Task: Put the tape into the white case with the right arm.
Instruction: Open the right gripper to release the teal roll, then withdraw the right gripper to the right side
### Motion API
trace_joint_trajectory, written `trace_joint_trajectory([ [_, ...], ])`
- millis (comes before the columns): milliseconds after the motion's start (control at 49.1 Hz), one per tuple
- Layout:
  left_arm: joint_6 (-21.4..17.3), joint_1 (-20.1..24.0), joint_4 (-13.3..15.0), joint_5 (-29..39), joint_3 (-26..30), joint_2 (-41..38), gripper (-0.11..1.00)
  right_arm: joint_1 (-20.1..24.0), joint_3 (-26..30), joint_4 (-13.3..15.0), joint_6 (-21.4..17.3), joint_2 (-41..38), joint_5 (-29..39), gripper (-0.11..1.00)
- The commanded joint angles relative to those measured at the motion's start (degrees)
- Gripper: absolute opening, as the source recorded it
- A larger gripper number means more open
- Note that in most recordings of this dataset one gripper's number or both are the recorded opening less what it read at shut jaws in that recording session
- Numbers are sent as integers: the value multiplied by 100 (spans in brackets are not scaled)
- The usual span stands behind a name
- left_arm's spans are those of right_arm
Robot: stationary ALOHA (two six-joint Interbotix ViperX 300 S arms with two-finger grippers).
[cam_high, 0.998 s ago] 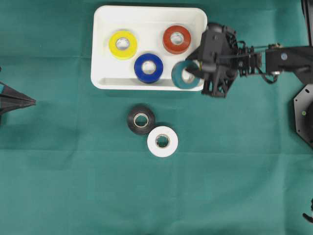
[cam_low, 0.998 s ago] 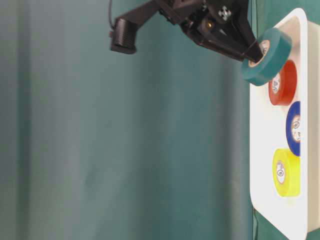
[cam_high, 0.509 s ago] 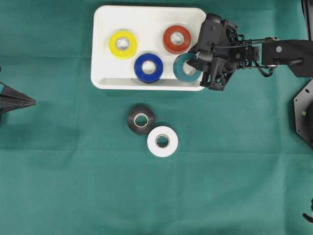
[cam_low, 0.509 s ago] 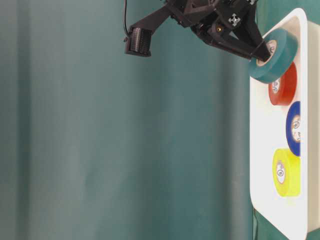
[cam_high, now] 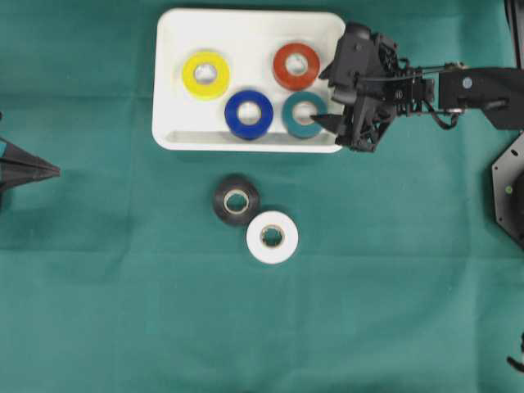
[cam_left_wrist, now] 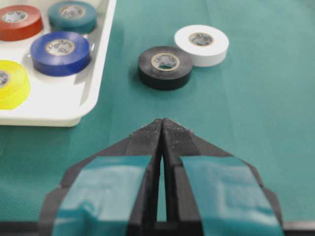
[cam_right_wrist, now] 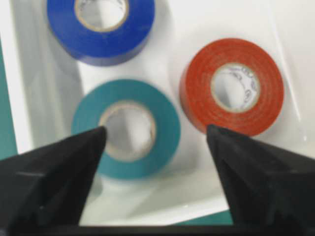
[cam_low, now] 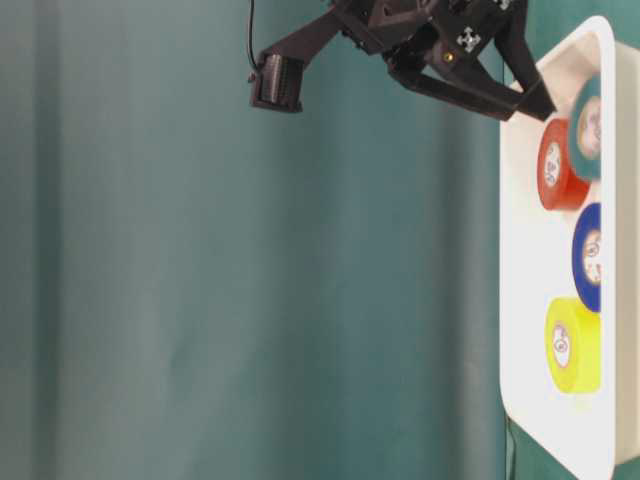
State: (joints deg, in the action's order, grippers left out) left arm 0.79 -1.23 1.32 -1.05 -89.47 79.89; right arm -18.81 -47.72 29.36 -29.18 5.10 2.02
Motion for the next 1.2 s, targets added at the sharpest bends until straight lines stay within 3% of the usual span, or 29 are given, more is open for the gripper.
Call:
trace_joint_trajectory([
  [0,0,9,0,-26,70,-53,0,0,18,0,-9,141,-26,57],
  [61,0,9,0,-26,62,-53,0,-9,-44,0,-9,211,-26,52],
  [367,0,9,0,-26,70,-53,0,0,-888,0,-9,1160,-26,52],
  [856,0,9,0,-26,70,-44,0,-9,-2883,-9,-18,4140,-35,52],
  [1182,0,9,0,-26,62,-44,0,44,-3287,-9,-26,4957,-53,52],
])
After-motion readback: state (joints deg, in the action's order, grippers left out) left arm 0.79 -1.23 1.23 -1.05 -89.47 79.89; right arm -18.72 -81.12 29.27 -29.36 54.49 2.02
